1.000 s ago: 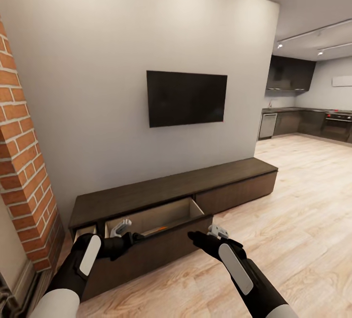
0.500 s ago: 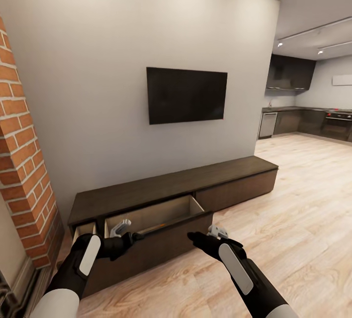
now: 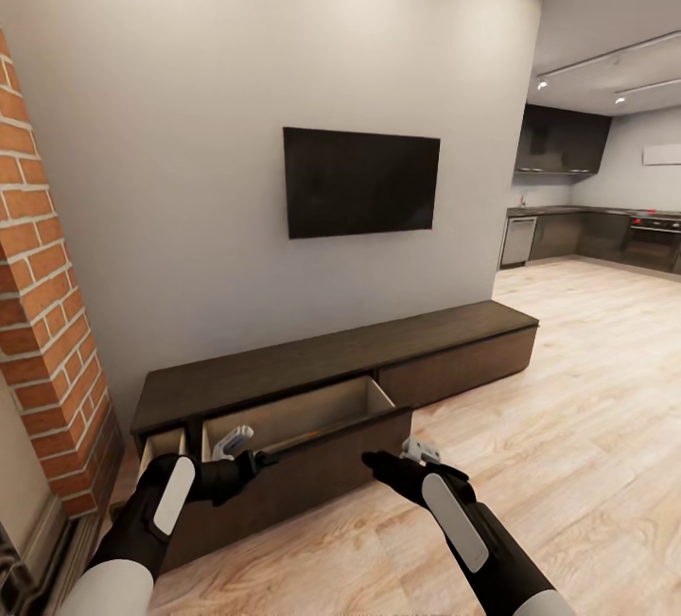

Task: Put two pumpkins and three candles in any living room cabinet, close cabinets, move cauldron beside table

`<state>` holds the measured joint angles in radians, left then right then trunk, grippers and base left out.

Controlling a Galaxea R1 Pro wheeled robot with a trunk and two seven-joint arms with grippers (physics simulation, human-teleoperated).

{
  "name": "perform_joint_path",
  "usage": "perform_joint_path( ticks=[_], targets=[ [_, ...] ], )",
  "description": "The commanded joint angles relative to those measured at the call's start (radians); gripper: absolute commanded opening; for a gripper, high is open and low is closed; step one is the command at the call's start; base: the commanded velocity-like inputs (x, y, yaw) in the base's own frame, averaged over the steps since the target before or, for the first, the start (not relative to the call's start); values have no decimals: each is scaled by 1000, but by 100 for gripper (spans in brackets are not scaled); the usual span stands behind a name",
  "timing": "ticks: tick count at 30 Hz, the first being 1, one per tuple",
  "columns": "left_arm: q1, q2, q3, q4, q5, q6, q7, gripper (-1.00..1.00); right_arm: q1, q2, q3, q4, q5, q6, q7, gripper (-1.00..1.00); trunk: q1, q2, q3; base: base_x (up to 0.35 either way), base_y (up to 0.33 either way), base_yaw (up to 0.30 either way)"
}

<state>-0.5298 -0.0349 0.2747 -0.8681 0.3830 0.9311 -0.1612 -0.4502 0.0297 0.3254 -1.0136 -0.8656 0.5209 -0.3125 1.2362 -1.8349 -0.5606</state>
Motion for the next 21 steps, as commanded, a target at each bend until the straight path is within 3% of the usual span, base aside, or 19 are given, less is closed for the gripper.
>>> perform_joint_path(
  ticks=[1,10,14,21],
  targets=[
    [-1,-2,5,0,-9,3,-9,100,-1,0,2,-1,-9,1,-10,100,4,-8,-4,0,0,0],
    [0,0,-2,5,-23,-112,8,100,-1,2,8,1,7,-12,-15,100,38,-71,-33,0,0,0],
    [1,0,0,29,-27,-149,57,100,-1,2,13,2,12,-16,-16,100,54,-99,-45,0,0,0],
    [1,0,-4,35,-29,-173,98,100,-1,1,15,-1,14,-45,-11,100,81,-148,-67,0,0,10]
  ],
)
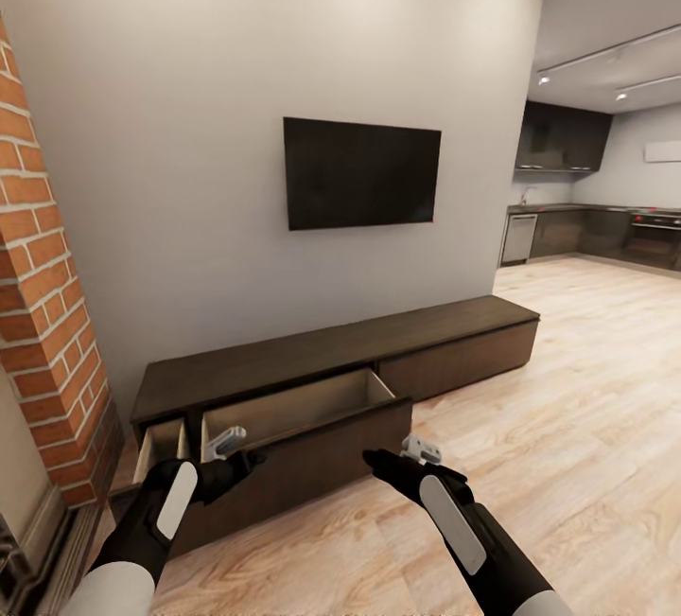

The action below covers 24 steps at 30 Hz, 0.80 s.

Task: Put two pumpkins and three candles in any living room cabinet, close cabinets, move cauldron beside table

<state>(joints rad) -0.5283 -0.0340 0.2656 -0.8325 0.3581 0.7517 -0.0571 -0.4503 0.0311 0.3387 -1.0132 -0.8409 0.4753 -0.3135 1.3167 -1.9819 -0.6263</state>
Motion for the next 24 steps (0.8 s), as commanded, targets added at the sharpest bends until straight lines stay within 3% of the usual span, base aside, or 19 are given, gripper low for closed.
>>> perform_joint_path(
  ticks=[1,16,24],
  targets=[
    [-1,-1,5,-1,-4,5,-5,100,-1,0,2,-1,-11,-1,-11,100,4,-8,-4,0,0,134],
    [-1,-2,-5,0,-4,3,-6,100,-1,0,2,0,-10,-1,-15,100,61,-113,-43,0,0,257],
    [-1,-3,-45,0,-4,3,-4,100,-1,0,2,-1,-12,-1,-14,100,92,-169,-65,0,0,249]
  ],
)
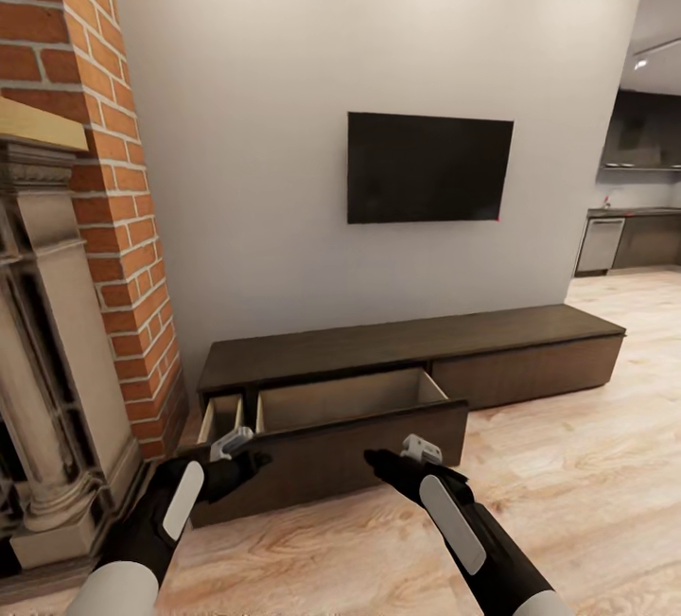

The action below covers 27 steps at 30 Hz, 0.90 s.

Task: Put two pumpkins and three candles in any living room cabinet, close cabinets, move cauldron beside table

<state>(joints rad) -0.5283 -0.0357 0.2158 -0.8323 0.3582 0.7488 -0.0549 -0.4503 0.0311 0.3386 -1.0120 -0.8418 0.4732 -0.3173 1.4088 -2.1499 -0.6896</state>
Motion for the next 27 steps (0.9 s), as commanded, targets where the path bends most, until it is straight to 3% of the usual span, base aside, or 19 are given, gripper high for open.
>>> perform_joint_path(
  ticks=[1,7,27],
  targets=[
    [-1,-1,-3,-1,-4,6,-6,100,-1,-1,1,-2,-11,1,-9,100,4,-8,-4,0,0,85],
    [-1,-1,-21,-1,-4,6,-6,100,-1,-3,-3,-2,-11,1,-3,100,27,-50,-22,0,0,-7],
    [-1,0,-23,-1,-4,6,-11,100,-1,-1,-2,-11,-11,0,-2,100,103,-190,-81,0,0,-29]
  ],
)
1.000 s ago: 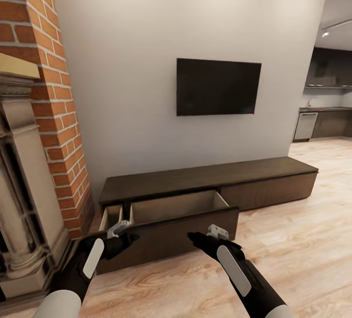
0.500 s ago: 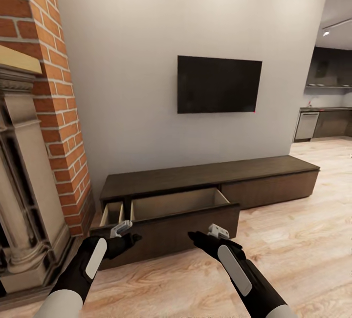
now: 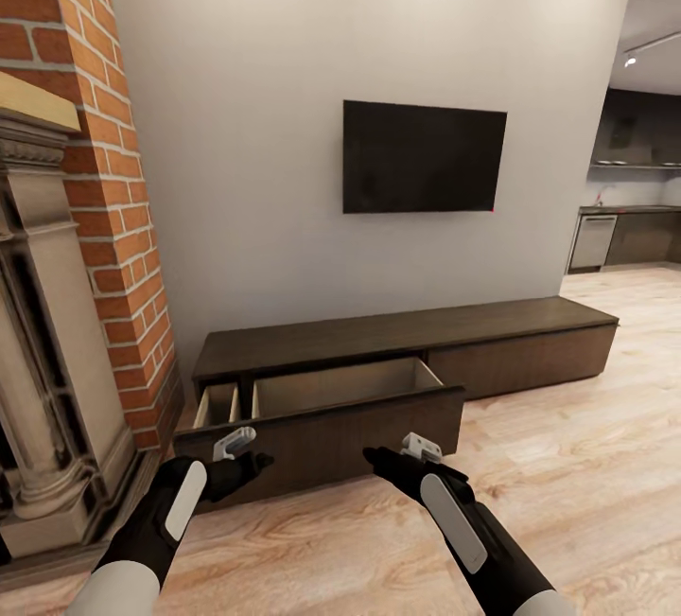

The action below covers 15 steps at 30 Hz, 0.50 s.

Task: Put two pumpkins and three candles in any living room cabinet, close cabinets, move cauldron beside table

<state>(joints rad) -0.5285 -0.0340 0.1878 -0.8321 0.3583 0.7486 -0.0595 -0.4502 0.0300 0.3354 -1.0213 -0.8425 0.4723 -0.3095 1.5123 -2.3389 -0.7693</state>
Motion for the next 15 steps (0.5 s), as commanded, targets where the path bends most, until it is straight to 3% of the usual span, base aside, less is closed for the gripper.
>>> perform_joint_path(
  ticks=[1,9,15],
  targets=[
    [-1,-1,5,-1,-4,6,-7,100,-1,0,2,-2,-10,1,-10,100,4,-8,-4,0,0,72],
    [-1,-1,5,-1,-3,6,-9,100,-1,-1,-1,-1,-10,2,-11,100,34,-64,-28,0,0,189],
    [-1,-1,4,-1,-2,6,-10,100,-1,-1,-4,-4,-12,2,-10,100,57,-106,-46,0,0,36]
  ],
)
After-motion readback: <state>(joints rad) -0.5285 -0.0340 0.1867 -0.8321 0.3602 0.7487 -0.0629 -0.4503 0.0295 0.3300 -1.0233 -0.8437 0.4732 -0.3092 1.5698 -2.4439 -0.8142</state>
